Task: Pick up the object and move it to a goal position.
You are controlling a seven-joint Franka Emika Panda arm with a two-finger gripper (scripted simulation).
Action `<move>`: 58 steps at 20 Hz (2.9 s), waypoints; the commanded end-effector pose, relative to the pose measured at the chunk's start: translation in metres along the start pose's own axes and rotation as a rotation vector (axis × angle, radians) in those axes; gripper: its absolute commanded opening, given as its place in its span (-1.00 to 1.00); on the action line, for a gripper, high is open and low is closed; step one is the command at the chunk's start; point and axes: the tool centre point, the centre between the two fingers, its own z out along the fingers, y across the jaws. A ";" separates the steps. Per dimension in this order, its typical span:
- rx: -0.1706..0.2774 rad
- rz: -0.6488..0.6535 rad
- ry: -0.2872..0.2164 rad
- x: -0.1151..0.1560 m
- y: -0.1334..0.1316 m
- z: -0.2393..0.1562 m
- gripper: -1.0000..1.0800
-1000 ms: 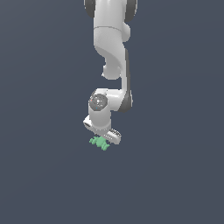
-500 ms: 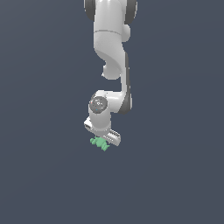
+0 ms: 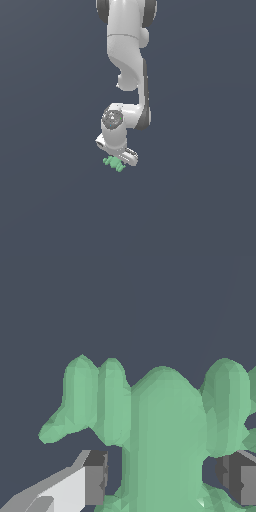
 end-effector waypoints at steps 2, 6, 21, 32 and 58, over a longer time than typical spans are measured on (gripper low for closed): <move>0.000 0.000 0.001 -0.002 -0.001 -0.006 -1.00; 0.000 0.000 0.001 -0.008 -0.001 -0.020 -1.00; 0.001 0.000 0.000 -0.056 -0.008 -0.136 -1.00; 0.000 0.001 0.001 -0.101 -0.014 -0.252 -1.00; 0.000 -0.001 0.000 -0.152 -0.028 -0.396 -1.00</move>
